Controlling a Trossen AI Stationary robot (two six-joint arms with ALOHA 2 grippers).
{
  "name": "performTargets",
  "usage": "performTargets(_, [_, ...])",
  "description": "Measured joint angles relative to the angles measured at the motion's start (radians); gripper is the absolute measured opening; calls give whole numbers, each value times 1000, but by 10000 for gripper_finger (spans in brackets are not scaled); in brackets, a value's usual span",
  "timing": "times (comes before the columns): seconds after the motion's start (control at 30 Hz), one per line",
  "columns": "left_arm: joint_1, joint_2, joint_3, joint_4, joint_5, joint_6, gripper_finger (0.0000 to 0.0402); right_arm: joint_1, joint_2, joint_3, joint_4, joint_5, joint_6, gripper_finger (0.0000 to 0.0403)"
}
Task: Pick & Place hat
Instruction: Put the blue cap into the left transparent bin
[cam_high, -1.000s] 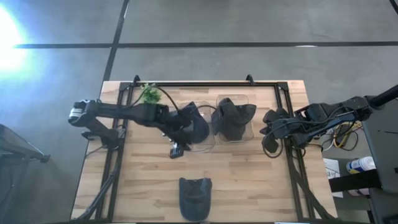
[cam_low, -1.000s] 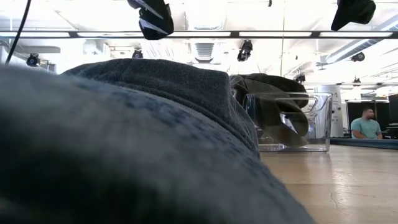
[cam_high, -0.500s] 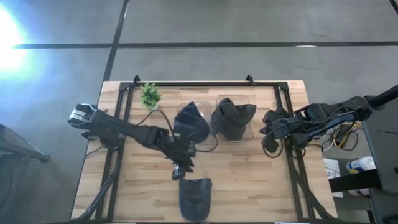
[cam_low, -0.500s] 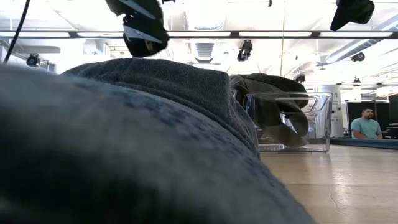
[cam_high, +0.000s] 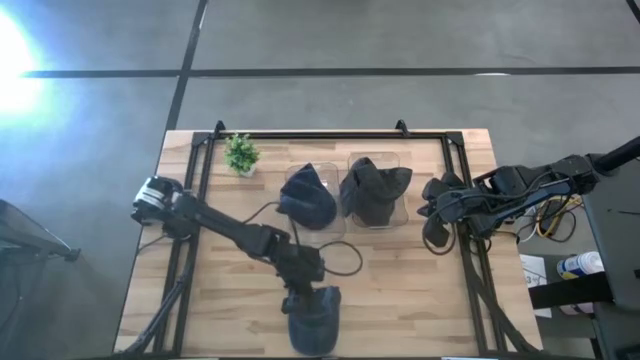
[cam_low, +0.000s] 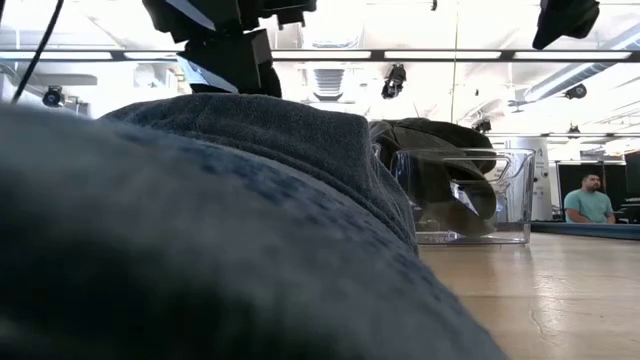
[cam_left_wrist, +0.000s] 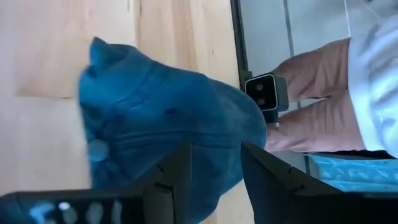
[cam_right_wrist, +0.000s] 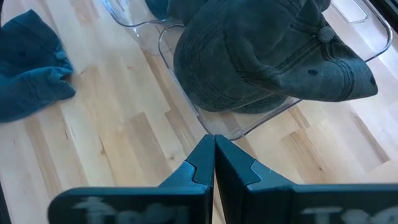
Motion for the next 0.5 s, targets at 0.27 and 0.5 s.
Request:
performTargets(0.27, [-34, 104, 89, -5, 22, -63, 131, 0, 0, 0, -3, -45, -63, 9])
performTargets(0.5, [-72, 136, 107, -66, 61, -88, 131, 0, 0, 0, 0, -52, -41, 9])
